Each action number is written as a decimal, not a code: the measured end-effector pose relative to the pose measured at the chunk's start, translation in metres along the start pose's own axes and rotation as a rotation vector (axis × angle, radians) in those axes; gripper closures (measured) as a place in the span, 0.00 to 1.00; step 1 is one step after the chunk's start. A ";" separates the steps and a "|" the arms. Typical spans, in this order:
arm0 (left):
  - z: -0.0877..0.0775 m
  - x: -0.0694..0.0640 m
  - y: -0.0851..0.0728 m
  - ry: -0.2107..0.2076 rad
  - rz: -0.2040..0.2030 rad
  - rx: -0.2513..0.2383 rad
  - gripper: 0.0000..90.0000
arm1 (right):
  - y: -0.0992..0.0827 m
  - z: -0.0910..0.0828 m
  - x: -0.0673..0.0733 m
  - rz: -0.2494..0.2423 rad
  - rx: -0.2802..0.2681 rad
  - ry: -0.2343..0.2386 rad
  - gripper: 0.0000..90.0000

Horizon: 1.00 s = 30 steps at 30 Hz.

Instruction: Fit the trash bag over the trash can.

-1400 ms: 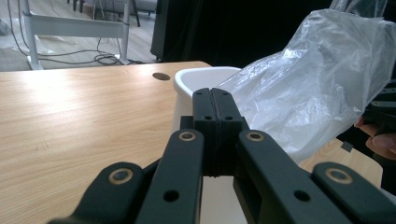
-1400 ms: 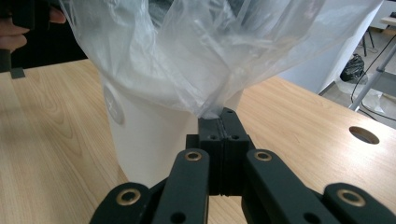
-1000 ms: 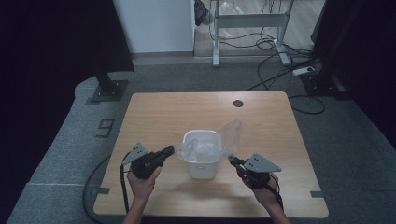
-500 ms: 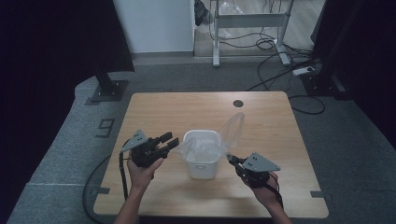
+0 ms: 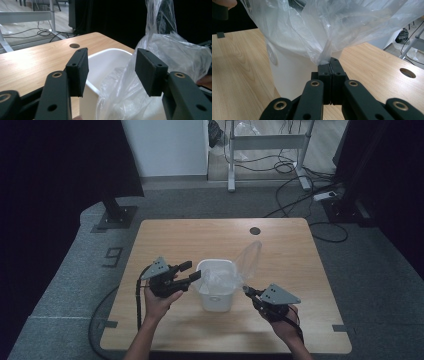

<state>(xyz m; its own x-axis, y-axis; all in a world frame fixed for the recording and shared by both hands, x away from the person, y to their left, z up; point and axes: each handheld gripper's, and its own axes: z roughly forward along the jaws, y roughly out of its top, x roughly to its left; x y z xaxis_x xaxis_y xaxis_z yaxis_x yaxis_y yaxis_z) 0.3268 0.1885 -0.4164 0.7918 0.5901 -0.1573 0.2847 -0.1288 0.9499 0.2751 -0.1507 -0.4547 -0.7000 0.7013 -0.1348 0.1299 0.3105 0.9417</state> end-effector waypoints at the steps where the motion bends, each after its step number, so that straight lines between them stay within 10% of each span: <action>1: -0.001 -0.001 -0.001 -0.006 0.003 -0.004 0.48 | 0.000 0.000 0.000 0.001 0.000 0.000 0.98; 10: 0.005 -0.004 -0.011 -0.004 0.032 0.051 0.50 | -0.001 0.000 0.001 0.001 0.001 0.004 0.98; 17: 0.007 -0.006 -0.012 0.015 0.034 0.074 0.83 | 0.001 -0.005 0.001 0.007 -0.013 -0.003 0.89; 24: 0.008 -0.008 -0.012 0.024 0.017 0.061 0.91 | 0.014 -0.032 0.008 0.041 -0.121 -0.027 0.70; 30: 0.008 -0.011 -0.009 0.039 0.008 0.064 0.92 | 0.040 -0.048 0.021 0.050 -0.191 0.062 0.66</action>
<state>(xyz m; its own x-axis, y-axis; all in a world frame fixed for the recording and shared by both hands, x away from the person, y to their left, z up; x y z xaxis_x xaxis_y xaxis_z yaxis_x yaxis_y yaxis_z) 0.3196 0.1764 -0.4255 0.7728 0.6195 -0.1378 0.3133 -0.1836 0.9317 0.2319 -0.1548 -0.4047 -0.7384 0.6704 -0.0731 0.0337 0.1449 0.9889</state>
